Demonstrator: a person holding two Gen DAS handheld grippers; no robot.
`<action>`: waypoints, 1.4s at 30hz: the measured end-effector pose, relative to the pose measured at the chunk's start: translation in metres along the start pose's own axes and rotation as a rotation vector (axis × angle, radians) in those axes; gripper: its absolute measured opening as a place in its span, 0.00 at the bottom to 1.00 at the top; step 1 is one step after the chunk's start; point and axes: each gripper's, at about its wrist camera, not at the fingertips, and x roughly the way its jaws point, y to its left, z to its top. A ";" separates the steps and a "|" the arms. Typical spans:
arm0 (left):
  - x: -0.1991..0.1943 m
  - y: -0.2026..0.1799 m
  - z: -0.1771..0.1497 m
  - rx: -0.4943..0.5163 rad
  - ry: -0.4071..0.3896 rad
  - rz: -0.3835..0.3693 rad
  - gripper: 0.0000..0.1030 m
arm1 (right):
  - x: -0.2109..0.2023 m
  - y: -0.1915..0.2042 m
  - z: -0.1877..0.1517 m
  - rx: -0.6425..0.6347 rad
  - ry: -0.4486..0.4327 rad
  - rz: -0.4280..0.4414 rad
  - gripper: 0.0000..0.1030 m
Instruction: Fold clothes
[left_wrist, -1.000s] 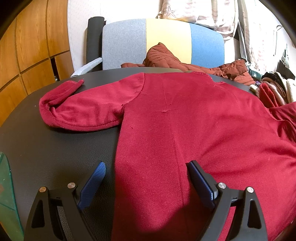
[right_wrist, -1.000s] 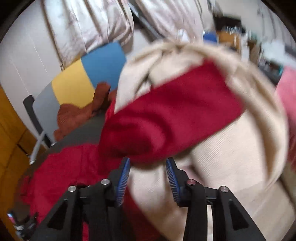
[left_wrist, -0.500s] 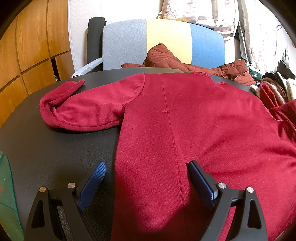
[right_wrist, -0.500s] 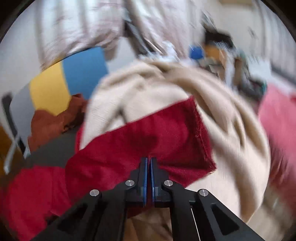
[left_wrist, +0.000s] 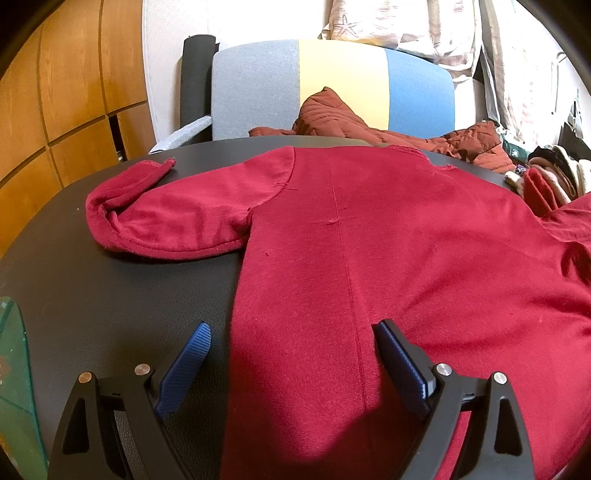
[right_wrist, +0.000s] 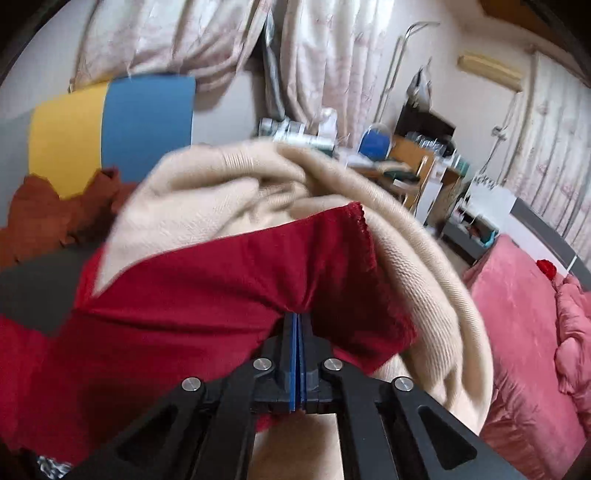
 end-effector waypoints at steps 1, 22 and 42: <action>0.000 0.000 0.000 0.001 -0.001 0.001 0.91 | -0.020 0.000 -0.002 0.050 -0.052 0.013 0.38; 0.002 0.003 0.011 -0.013 0.063 -0.016 0.92 | -0.074 0.350 -0.131 -0.346 0.192 0.724 0.91; 0.150 0.133 0.176 0.083 0.268 0.494 0.81 | -0.084 0.349 -0.156 -0.317 0.153 0.739 0.97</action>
